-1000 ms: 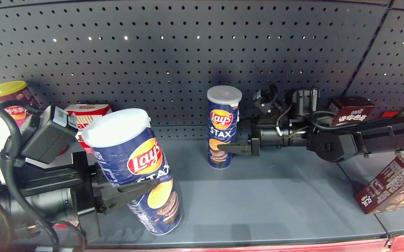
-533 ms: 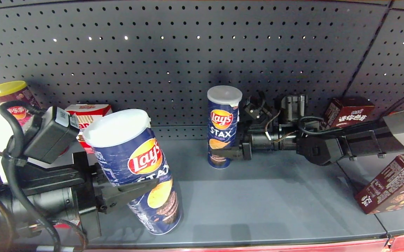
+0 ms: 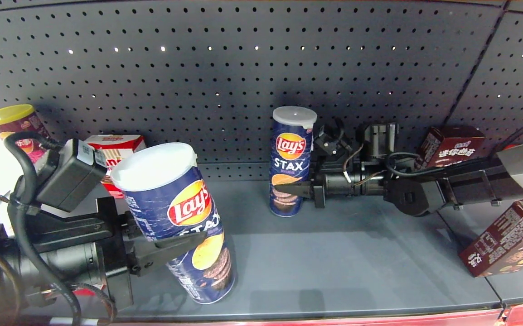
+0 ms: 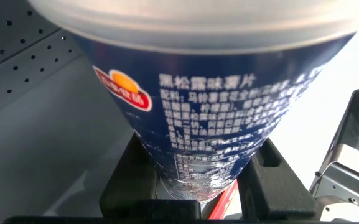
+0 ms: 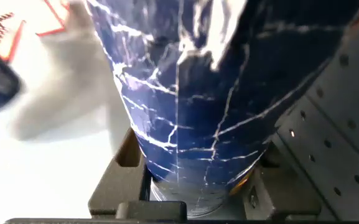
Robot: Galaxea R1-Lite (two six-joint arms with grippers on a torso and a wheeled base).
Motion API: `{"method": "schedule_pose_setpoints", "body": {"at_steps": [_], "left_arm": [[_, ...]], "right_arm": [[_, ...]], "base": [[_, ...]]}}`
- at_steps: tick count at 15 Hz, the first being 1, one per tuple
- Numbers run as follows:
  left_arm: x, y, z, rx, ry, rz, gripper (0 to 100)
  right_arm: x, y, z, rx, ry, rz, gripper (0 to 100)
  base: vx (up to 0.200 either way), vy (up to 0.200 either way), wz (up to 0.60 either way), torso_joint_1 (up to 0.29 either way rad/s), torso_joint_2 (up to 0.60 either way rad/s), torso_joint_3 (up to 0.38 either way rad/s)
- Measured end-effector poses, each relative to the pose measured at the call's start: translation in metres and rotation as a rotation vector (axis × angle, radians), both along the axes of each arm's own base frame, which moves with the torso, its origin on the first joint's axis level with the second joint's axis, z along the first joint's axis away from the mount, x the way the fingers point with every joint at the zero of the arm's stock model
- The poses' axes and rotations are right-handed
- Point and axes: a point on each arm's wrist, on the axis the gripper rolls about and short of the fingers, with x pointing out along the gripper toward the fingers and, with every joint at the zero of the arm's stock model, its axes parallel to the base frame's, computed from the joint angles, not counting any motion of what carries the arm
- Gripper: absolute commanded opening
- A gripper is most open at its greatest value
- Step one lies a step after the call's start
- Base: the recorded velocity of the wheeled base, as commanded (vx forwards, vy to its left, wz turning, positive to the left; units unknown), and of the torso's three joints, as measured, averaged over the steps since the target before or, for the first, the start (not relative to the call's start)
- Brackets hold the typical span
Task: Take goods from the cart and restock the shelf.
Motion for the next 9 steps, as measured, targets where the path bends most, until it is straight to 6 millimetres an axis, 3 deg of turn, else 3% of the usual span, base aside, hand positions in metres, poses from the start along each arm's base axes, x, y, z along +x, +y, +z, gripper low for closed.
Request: {"method": "schedule_pose_setpoints", "body": {"at_steps": [6,9], "left_arm": [[0.000,0.000,0.001,-0.001,-0.002,-0.001,0],[0.000,0.000,0.002,-0.003,-0.006,-0.001,0]], "right_arm": [[-0.054,-0.008,0.018,0.020,-0.036,0.054,0],[-0.082,-0.015,0.016,0.040,-0.070,0.075,0]], "base": [[0.000,0.000,0.00,0.000,0.00,0.000],[0.000,0.000,0.00,0.000,0.00,0.000]]}}
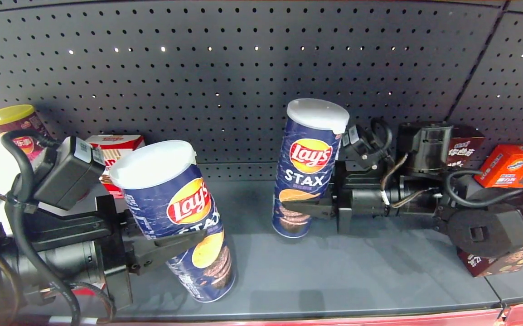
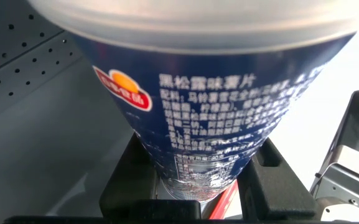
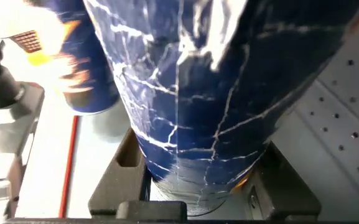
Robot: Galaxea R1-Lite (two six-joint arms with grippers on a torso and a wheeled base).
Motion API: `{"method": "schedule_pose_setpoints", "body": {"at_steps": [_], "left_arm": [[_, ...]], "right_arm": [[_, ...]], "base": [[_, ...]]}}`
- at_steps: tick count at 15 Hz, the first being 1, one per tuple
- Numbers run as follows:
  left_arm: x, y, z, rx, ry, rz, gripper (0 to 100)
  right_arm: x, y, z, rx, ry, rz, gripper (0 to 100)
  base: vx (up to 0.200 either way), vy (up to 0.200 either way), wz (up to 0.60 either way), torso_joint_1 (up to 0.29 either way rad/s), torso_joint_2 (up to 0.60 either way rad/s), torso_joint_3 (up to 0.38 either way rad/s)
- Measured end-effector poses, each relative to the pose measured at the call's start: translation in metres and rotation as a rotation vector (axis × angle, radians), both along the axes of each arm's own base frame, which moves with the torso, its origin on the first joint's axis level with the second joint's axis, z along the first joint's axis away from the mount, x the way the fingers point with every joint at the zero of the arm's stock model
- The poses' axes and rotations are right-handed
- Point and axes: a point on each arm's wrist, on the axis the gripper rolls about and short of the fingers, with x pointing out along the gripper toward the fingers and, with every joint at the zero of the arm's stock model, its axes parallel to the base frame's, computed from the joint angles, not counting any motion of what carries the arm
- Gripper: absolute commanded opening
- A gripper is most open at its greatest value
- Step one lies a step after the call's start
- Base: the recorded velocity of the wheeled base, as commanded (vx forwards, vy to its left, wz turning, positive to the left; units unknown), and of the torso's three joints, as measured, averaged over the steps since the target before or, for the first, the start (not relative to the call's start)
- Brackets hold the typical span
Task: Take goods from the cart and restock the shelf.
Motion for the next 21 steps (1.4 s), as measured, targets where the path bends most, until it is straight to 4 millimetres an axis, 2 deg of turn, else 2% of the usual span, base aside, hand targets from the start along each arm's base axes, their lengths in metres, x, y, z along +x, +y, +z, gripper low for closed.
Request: {"method": "schedule_pose_setpoints", "body": {"at_steps": [4,7,12,18,19,21], "left_arm": [[0.000,0.000,0.001,-0.001,-0.001,0.001,0],[0.001,0.002,0.001,-0.001,-0.002,0.012,0],[0.002,0.004,0.000,-0.001,0.000,0.022,0],[0.002,0.004,-0.001,0.001,0.003,0.021,0],[0.002,0.004,-0.001,0.001,0.004,0.022,0],[0.002,0.004,-0.001,0.001,0.004,0.021,0]], "right_arm": [[-0.023,-0.008,-0.009,-0.006,-0.001,0.017,0],[-0.036,-0.008,-0.025,-0.039,-0.007,0.045,0],[-0.045,-0.013,-0.045,-0.086,0.023,0.062,0],[-0.046,-0.011,-0.051,-0.097,0.039,0.067,0],[-0.046,-0.010,-0.052,-0.099,0.039,0.067,100],[-0.046,-0.007,-0.053,-0.098,0.031,0.071,100]], "base": [[0.000,0.000,0.00,0.000,0.00,0.000],[0.000,0.000,0.00,0.000,0.00,0.000],[0.000,0.000,0.00,0.000,0.00,0.000],[0.000,0.000,0.00,0.000,0.00,0.000],[0.000,0.000,0.00,0.000,0.00,0.000],[0.000,0.000,0.00,0.000,0.00,0.000]]}}
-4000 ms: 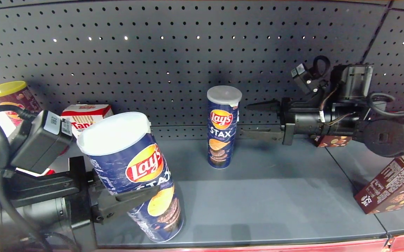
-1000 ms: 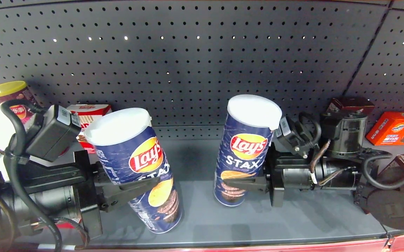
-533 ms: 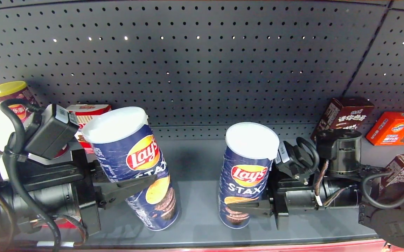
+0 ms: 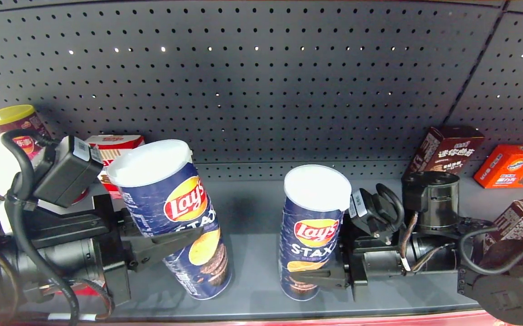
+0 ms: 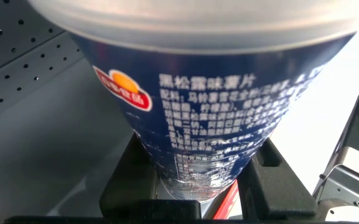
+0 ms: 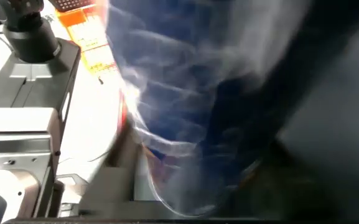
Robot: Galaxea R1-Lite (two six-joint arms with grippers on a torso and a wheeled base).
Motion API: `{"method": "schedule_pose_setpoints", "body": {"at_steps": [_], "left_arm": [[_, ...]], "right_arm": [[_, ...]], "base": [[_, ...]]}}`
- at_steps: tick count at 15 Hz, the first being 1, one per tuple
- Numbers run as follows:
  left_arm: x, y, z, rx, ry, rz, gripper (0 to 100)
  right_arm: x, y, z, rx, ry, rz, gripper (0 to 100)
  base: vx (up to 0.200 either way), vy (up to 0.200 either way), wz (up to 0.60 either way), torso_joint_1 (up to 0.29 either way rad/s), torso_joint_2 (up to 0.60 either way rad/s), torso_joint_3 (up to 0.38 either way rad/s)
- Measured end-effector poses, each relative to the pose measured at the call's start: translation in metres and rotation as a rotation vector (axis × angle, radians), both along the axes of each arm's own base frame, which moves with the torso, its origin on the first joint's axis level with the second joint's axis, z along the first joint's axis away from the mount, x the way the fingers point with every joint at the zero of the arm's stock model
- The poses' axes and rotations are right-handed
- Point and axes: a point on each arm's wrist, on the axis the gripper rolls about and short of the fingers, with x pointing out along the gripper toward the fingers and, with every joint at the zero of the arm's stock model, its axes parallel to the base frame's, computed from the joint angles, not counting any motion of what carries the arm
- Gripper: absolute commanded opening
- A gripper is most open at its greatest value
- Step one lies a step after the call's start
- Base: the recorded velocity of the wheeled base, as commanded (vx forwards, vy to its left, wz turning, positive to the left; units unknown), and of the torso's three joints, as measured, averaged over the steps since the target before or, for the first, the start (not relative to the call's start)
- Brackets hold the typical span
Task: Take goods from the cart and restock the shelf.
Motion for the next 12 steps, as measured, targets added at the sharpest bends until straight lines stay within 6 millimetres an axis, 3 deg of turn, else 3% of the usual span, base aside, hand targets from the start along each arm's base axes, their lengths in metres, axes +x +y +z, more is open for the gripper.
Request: {"method": "schedule_pose_setpoints", "body": {"at_steps": [6,12], "left_arm": [[0.000,0.000,0.000,0.001,0.000,-0.001,0],[-0.001,0.000,-0.002,0.003,0.004,-0.005,0]], "right_arm": [[-0.004,-0.004,0.008,0.009,-0.040,-0.048,100],[-0.038,-0.039,0.029,0.038,-0.091,-0.107,100]], "base": [[0.000,0.000,0.00,0.000,0.00,0.000],[0.000,0.000,0.00,0.000,0.00,0.000]]}}
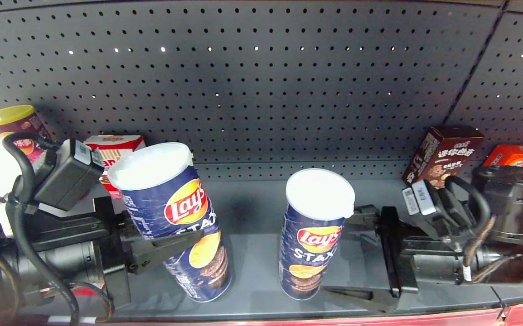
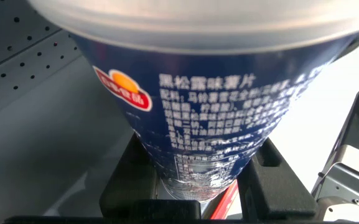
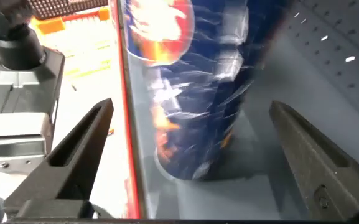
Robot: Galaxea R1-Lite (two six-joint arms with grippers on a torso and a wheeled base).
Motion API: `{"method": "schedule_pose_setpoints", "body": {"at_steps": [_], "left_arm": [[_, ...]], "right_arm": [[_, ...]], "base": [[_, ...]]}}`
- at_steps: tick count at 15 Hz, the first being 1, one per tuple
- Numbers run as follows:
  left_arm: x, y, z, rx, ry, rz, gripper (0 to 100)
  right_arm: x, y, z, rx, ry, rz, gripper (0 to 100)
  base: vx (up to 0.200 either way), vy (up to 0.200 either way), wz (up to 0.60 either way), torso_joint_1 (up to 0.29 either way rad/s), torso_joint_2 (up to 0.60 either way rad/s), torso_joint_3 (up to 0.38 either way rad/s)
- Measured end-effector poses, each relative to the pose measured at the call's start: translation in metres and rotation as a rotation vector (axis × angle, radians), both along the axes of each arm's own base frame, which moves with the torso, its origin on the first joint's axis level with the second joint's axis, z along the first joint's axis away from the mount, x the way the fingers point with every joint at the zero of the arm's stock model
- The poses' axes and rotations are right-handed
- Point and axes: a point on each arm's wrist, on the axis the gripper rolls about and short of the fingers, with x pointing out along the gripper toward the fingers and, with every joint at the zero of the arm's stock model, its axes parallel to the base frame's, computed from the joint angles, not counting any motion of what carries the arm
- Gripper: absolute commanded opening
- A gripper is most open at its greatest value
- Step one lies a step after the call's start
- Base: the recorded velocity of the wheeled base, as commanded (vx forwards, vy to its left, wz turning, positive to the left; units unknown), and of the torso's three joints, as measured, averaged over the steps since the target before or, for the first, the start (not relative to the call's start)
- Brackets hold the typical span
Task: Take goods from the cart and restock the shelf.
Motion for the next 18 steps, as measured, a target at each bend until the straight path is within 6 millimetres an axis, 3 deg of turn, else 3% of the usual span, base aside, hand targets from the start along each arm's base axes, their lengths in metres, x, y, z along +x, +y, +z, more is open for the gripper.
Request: {"method": "schedule_pose_setpoints", "body": {"at_steps": [4,11,14,18], "left_arm": [[0.000,0.000,0.000,0.000,0.000,-0.003,0],[-0.001,0.000,0.000,0.000,-0.001,-0.002,0],[-0.002,0.000,0.001,-0.002,-0.005,-0.001,0],[-0.005,0.001,0.001,-0.004,-0.009,-0.001,0]], "right_arm": [[-0.035,-0.028,0.015,0.026,-0.048,-0.059,100],[-0.088,-0.071,0.049,0.166,-0.173,-0.477,100],[-0.113,-0.085,0.038,0.170,-0.175,-0.564,100],[-0.146,-0.111,0.003,0.129,-0.144,-0.647,100]], "base": [[0.000,0.000,0.00,0.000,0.00,0.000],[0.000,0.000,0.00,0.000,0.00,0.000],[0.000,0.000,0.00,0.000,0.00,0.000],[0.000,0.000,0.00,0.000,0.00,0.000]]}}
